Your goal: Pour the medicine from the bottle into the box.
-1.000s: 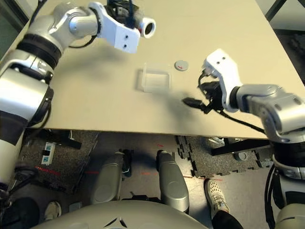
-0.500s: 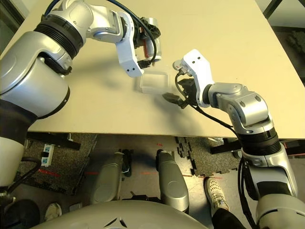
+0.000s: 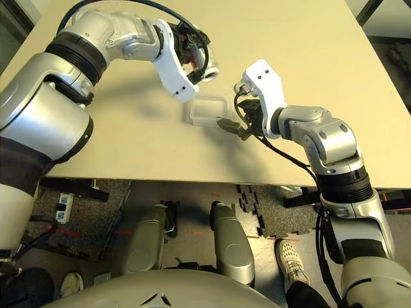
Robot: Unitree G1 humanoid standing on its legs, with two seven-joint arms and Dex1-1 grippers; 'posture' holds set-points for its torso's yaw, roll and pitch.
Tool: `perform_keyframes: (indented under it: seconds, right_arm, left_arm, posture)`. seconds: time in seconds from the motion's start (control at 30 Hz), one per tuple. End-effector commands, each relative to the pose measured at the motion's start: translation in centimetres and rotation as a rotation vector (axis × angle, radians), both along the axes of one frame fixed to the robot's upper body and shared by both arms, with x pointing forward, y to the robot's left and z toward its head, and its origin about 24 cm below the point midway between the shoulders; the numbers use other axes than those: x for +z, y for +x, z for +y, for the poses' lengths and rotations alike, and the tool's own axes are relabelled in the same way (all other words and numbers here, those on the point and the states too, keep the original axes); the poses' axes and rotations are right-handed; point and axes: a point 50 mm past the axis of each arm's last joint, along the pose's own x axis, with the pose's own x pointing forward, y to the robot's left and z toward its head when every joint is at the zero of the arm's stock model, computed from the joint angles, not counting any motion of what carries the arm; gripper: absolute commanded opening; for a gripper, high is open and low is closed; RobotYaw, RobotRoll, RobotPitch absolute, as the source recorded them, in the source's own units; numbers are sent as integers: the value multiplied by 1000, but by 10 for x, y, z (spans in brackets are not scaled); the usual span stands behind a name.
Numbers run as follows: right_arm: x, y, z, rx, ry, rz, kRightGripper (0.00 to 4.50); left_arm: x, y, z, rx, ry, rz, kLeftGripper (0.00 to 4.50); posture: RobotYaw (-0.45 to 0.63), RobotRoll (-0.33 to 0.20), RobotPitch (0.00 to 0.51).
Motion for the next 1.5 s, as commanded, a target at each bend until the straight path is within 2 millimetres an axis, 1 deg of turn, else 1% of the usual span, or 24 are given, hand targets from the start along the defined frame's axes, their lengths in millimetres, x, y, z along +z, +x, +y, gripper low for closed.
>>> perform_keyframes:
  seconds: [0.03, 0.07, 0.1, 0.13, 0.2, 0.23, 0.3, 0.4, 0.47, 0.6, 0.77, 0.97, 1.1, 1.2, 1.37, 1.5]
  right_arm:
    - [2, -4, -1, 30, 2, 8, 4500]
    - [4, -4, -2, 36, 8, 7, 4500]
    - [6, -6, -2, 57, 19, 3, 4500]
    - [8, -7, -2, 72, 28, 1, 4500]
    - [13, -9, -4, 98, 53, -3, 4500]
    - [16, -10, -5, 107, 65, -4, 4500]
    - [24, -10, -9, 120, 94, -16, 4500]
    - [44, -1, -14, 88, 168, -88, 4500]
    - [54, 7, -14, 58, 213, -149, 4500]
    - [60, 18, -3, 39, 287, -225, 4500]
    - [60, 22, 12, 51, 346, -256, 4500]
    - [55, 21, 17, 62, 356, -247, 4500]
    - [53, 20, 16, 56, 352, -244, 4500]
    - [53, 20, 15, 50, 349, -246, 4500]
    - [53, 20, 14, 45, 348, -250, 4500]
    - [55, 21, 13, 37, 350, -267, 4500]
  left_arm:
    - [7, 9, 19, 138, -428, 236, 2684]
    - [7, 11, 24, 164, -523, 292, 2684]
    - [7, 14, 33, 212, -696, 370, 2684]
    - [6, 17, 39, 239, -810, 426, 2684]
    - [2, 20, 51, 279, -1032, 519, 2684]
    - [0, 21, 55, 292, -1111, 545, 2684]
    - [-8, 22, 64, 317, -1240, 569, 2684]
    - [-30, 23, 73, 361, -1381, 622, 2684]
    - [-45, 22, 74, 389, -1440, 647, 2684]
    - [-72, 19, 74, 458, -1506, 681, 2684]
    - [-106, 13, 77, 568, -1506, 725, 2684]
    - [-133, 7, 87, 671, -1460, 751, 2684]
    - [-147, 2, 88, 693, -1424, 763, 2684]
    - [-148, 2, 87, 695, -1423, 768, 2684]
    - [-145, 3, 85, 682, -1425, 762, 2684]
    - [-136, 4, 83, 629, -1428, 733, 2684]
  posture:
    - [-33, 0, 164]
    - [-33, 0, 164]
    - [-28, 0, 165]
    - [-25, 0, 165]
    - [-19, 0, 164]
    - [-18, 0, 164]
    - [-10, 0, 164]
    - [-3, 0, 164]
    - [-4, 0, 165]
    - [-5, 0, 168]
    - [-16, 0, 176]
    - [-24, 0, 181]
    - [-35, 0, 183]
    - [-39, 0, 183]
    - [-41, 0, 179]
    - [-44, 0, 175]
